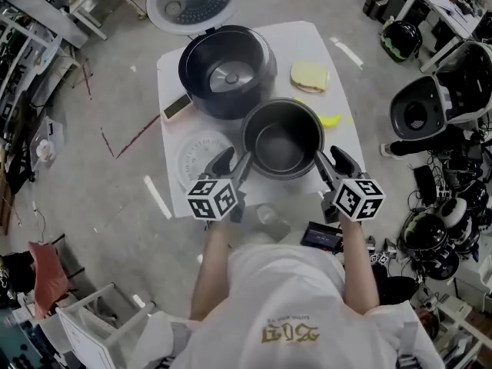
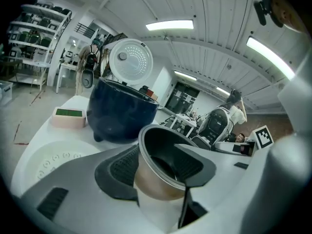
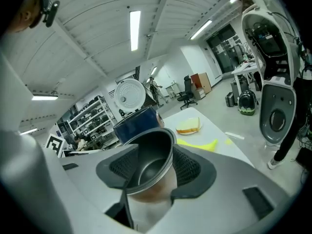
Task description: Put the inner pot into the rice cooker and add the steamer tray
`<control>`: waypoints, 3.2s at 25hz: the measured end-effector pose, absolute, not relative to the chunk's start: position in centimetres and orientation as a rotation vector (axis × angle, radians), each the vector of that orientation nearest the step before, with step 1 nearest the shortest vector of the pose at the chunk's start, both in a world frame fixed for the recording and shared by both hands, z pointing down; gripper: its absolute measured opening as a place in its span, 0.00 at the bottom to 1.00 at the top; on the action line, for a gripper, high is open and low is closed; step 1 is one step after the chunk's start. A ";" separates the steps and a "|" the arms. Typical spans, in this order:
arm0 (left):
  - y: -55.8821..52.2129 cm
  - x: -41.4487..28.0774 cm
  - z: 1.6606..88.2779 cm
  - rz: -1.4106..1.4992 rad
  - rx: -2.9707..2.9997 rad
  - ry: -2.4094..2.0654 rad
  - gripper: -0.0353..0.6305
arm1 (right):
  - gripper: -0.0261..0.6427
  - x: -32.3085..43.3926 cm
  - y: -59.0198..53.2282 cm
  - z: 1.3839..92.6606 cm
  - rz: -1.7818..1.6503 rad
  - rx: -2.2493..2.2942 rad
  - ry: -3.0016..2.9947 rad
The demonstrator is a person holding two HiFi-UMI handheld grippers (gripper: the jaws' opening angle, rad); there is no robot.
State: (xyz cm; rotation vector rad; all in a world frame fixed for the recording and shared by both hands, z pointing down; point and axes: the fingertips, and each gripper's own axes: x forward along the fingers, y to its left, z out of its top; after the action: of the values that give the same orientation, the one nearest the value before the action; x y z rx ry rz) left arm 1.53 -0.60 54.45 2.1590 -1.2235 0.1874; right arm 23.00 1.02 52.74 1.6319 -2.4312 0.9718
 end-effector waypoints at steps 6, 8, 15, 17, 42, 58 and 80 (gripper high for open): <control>-1.4 2.3 56.2 0.187 2.091 -1.226 0.40 | 0.35 24.2 -1.4 54.2 1.027 1.586 -2.412; -1.7 2.5 56.5 0.179 2.072 -1.231 0.40 | 0.35 24.6 -2.2 54.8 1.046 1.568 -2.406; -2.2 2.2 57.6 0.164 1.978 -1.247 0.39 | 0.34 23.9 -4.6 56.8 1.121 1.466 -2.389; -2.5 2.0 57.7 0.158 1.957 -1.258 0.38 | 0.33 23.6 -5.4 57.0 1.138 1.438 -2.390; -3.0 2.6 58.5 0.144 1.872 -1.259 0.21 | 0.18 22.7 -6.4 58.6 1.136 1.333 -2.377; -3.8 3.5 55.9 0.058 1.910 -1.225 0.19 | 0.16 24.1 -6.7 55.6 1.093 1.416 -2.407; -5.0 5.2 45.6 -0.120 2.040 -1.227 0.18 | 0.16 25.9 -8.2 45.4 1.019 1.376 -2.580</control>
State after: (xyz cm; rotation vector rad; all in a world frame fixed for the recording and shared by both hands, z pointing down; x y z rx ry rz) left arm 5.21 -5.03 45.56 2.0398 -1.2271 -0.1200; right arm 25.86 -8.17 45.38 1.3761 -2.5799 1.0194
